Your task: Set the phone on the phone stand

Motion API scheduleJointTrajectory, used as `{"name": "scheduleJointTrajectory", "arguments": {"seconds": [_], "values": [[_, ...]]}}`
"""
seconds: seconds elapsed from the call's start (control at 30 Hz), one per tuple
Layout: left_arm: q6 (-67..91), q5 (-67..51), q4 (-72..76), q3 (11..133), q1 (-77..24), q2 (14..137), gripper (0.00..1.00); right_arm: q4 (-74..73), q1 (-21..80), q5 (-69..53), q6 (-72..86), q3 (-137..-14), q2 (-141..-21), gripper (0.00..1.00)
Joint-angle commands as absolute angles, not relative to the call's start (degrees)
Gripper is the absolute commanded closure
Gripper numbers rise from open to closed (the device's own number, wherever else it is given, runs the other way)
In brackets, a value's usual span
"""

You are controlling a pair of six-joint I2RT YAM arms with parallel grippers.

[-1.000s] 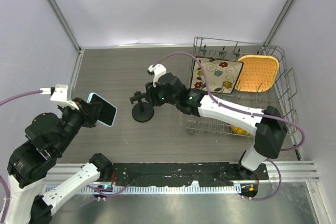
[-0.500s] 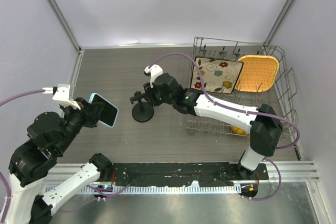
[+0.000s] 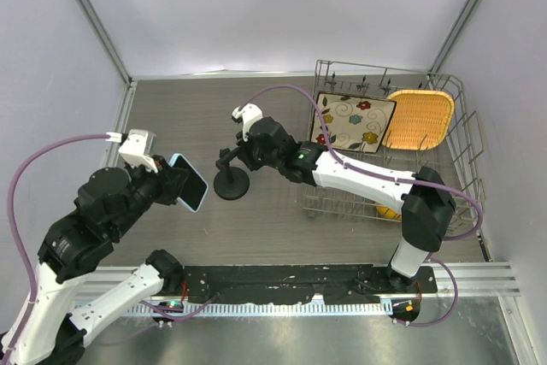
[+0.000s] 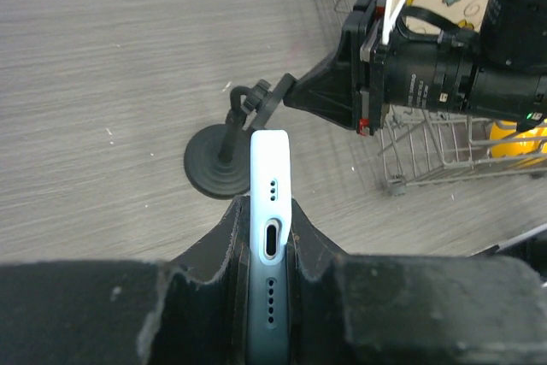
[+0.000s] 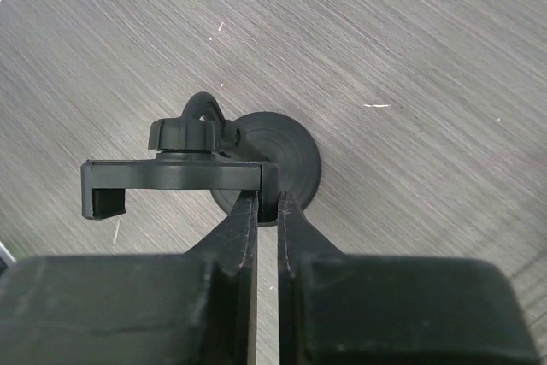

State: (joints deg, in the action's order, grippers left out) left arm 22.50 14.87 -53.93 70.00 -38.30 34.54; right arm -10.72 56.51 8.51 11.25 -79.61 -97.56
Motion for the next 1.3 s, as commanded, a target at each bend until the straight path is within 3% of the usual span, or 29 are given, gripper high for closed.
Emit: {"name": "scheduleJointTrajectory", "arguments": {"seconds": [0.0, 0.27, 0.4, 0.53, 0.93, 1.27], "values": [[21.54, 10.03, -45.27, 67.69, -38.41, 34.54, 1.0, -8.79, 56.25, 8.18, 9.32, -82.09, -97.38, 0.99], [13.37, -8.5, -31.66, 60.04, -38.41, 33.04, 1.0, -13.44, 53.79, -4.46, 1.07, -84.37, -96.07, 0.99], [8.63, -21.42, -23.31, 57.66, -38.41, 37.43, 1.0, -16.52, 50.54, -19.29, -1.31, -85.87, -96.59, 0.99], [1.6, -33.29, -17.59, 56.69, -38.41, 42.88, 1.0, -19.42, 48.08, -24.07, -3.86, -87.97, -97.56, 0.99], [-16.25, -35.95, -17.31, 62.92, -37.62, 60.71, 1.0, -24.52, 45.35, -34.09, -8.0, -93.34, -100.37, 0.99], [-15.73, -35.33, -9.15, 59.69, -33.49, 61.7, 1.0, -25.84, 45.26, -35.68, -10.54, -92.73, -100.63, 0.99]]}}
